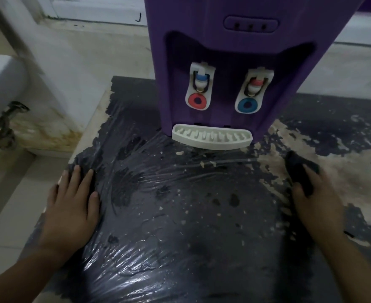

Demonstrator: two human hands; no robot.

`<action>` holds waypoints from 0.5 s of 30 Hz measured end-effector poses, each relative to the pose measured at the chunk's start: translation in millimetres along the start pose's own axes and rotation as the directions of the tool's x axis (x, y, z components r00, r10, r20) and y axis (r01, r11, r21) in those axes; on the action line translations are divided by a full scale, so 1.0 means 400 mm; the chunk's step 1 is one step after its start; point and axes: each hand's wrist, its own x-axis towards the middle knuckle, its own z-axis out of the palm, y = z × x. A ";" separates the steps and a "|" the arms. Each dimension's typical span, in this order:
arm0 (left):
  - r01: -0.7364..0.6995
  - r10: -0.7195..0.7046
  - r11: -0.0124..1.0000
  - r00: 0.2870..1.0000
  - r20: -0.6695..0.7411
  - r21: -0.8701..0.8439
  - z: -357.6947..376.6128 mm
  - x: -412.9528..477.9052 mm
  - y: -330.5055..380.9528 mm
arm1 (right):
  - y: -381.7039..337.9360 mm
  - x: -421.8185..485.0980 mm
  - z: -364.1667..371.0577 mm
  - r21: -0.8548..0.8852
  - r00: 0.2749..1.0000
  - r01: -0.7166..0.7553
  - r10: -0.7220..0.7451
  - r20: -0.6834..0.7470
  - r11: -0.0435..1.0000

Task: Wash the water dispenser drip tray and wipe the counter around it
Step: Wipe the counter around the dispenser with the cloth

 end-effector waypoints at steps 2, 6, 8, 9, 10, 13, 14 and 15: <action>0.003 -0.003 1.000 1.000 -0.004 -0.010 0.001 -0.002 -0.002 | -0.074 -0.039 0.032 -0.013 0.995 0.088 -0.088 0.040 0.996; 0.011 -0.011 0.999 1.000 -0.006 -0.032 0.001 -0.003 -0.002 | -0.266 -0.166 0.128 0.076 0.920 0.354 -0.362 0.148 0.932; 0.013 -0.014 0.999 1.000 -0.005 -0.031 0.001 -0.002 0.000 | -0.365 -0.242 0.169 0.158 0.828 0.491 -0.515 0.221 0.857; 0.014 -0.014 0.999 1.000 -0.004 -0.033 0.000 -0.002 0.002 | -0.408 -0.277 0.182 0.187 0.781 0.540 -0.572 0.251 0.820; 0.014 -0.015 0.999 1.000 -0.003 -0.035 0.000 -0.001 0.003 | -0.443 -0.308 0.193 0.208 0.738 0.582 -0.618 0.270 0.786; 0.022 -0.022 0.999 1.000 0.000 -0.045 -0.006 0.000 0.007 | -0.490 -0.351 0.205 0.210 0.673 0.650 -0.681 0.289 0.731; 0.022 -0.022 0.999 1.000 -0.005 -0.047 -0.006 0.000 0.007 | -0.487 -0.347 0.205 0.223 0.668 0.653 -0.689 0.282 0.724; 0.020 -0.021 0.999 1.000 -0.010 -0.050 -0.007 0.000 0.008 | -0.477 -0.333 0.202 0.248 0.664 0.648 -0.693 0.279 0.721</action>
